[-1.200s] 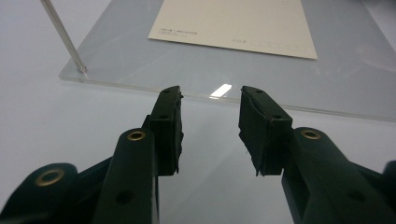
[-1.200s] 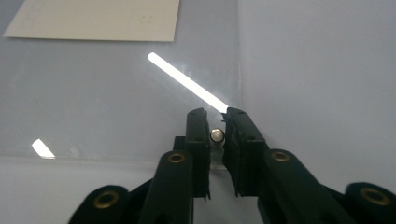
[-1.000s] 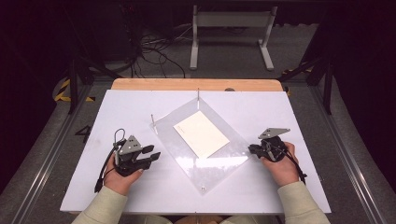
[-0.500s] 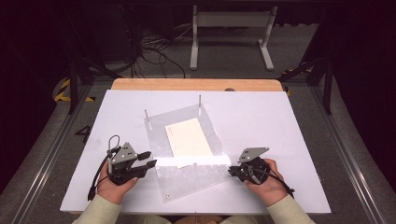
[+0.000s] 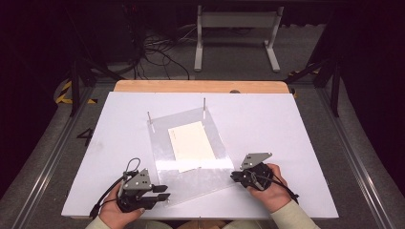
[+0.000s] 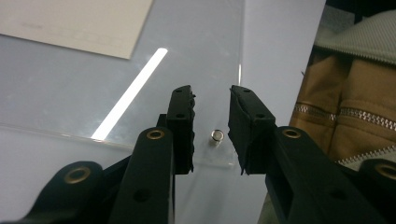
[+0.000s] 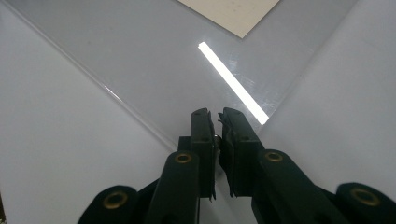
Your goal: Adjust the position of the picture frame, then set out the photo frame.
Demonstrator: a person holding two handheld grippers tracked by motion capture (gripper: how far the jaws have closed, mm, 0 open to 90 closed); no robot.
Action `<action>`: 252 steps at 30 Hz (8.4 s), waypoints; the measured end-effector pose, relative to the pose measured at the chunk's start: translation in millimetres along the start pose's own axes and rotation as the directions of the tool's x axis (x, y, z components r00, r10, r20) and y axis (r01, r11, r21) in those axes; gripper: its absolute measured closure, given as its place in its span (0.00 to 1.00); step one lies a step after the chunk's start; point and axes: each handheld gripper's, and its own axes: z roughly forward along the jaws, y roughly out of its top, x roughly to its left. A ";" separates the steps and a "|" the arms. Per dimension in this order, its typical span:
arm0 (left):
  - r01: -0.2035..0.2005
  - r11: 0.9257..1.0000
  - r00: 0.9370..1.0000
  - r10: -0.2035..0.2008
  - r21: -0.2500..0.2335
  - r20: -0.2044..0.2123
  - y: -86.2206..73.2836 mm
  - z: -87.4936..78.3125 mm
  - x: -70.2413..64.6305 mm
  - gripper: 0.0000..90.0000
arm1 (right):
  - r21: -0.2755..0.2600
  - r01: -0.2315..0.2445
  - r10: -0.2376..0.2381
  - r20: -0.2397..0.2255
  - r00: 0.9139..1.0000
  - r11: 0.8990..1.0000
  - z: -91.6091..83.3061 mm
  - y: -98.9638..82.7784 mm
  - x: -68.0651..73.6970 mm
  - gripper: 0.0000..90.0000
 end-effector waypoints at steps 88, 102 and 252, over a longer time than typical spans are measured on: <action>0.257 0.964 0.930 -0.266 -0.070 -0.254 13.9 33.3 82.7 1.00 | -0.039 0.072 -0.076 -0.113 0.991 0.997 -39.1 -36.9 19.7 0.86; 0.245 0.968 0.949 -0.252 -0.061 -0.187 14.8 37.1 76.3 1.00 | -0.153 0.024 -0.030 -0.041 0.999 0.988 -48.9 -21.4 6.2 0.72; -0.307 0.904 0.897 0.170 -0.298 -0.408 31.1 23.0 16.7 0.42 | -0.417 -0.477 0.544 0.053 0.837 0.774 65.6 74.5 -196.8 0.94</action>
